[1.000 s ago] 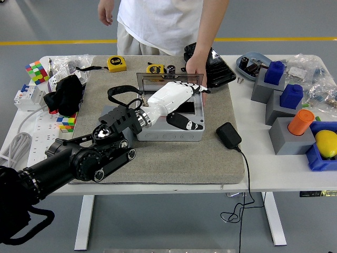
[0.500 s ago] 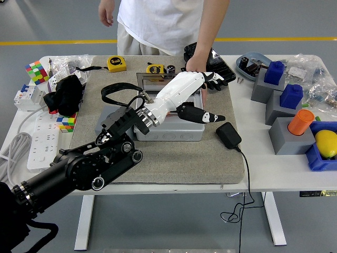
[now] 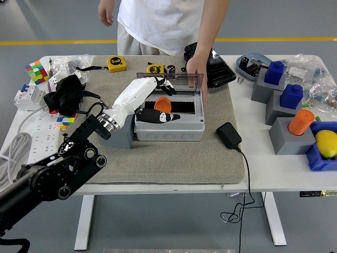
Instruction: Fetch the battery,place it into the box,close the lid of the box
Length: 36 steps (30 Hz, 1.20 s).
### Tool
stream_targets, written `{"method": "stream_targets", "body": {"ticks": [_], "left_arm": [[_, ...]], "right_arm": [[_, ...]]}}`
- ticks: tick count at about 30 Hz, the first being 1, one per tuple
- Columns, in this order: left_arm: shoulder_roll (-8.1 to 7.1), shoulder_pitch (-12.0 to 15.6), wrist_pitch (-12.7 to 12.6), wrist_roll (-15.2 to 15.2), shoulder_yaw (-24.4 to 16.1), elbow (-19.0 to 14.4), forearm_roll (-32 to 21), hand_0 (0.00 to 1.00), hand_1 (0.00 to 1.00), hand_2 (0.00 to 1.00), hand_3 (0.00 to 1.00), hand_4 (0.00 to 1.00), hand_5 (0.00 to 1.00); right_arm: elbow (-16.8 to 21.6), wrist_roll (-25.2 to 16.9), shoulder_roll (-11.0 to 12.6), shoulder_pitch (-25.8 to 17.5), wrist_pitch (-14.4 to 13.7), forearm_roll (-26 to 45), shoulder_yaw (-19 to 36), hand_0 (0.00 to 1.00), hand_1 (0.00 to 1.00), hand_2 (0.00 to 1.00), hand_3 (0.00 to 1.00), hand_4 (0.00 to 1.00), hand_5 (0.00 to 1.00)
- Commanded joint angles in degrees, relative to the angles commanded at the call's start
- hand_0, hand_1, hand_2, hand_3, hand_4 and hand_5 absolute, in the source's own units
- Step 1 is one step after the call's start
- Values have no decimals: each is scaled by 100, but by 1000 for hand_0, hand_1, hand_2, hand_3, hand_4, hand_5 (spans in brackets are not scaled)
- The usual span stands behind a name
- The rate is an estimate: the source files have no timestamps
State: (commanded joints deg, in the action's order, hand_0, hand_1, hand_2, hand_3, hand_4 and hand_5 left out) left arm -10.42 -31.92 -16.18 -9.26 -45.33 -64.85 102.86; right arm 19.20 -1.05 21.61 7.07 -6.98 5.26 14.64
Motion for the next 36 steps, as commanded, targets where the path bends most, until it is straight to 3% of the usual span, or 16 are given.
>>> {"method": "stream_targets", "body": {"ticks": [11,20,25,36], "left_arm": [[-381,333,-9,29,-128,-188,28,626,648,621,577,998,438],[-487,337,38,114,25,-204,23,619,637,614,568,998,437],[-376,237,48,119,188,-254,-51,605,620,611,566,998,435],[122,19,79,150,553,-241,-212,595,612,605,566,998,435]], "right_arm": [[-1,-3,9,-18,0,-8,29,555,584,573,543,916,476],[5,-6,12,13,-1,-10,16,556,584,574,542,916,475],[6,-6,22,19,-4,-3,-23,556,583,573,542,917,475],[8,-8,20,10,-7,10,-57,555,584,572,542,918,474]]}}
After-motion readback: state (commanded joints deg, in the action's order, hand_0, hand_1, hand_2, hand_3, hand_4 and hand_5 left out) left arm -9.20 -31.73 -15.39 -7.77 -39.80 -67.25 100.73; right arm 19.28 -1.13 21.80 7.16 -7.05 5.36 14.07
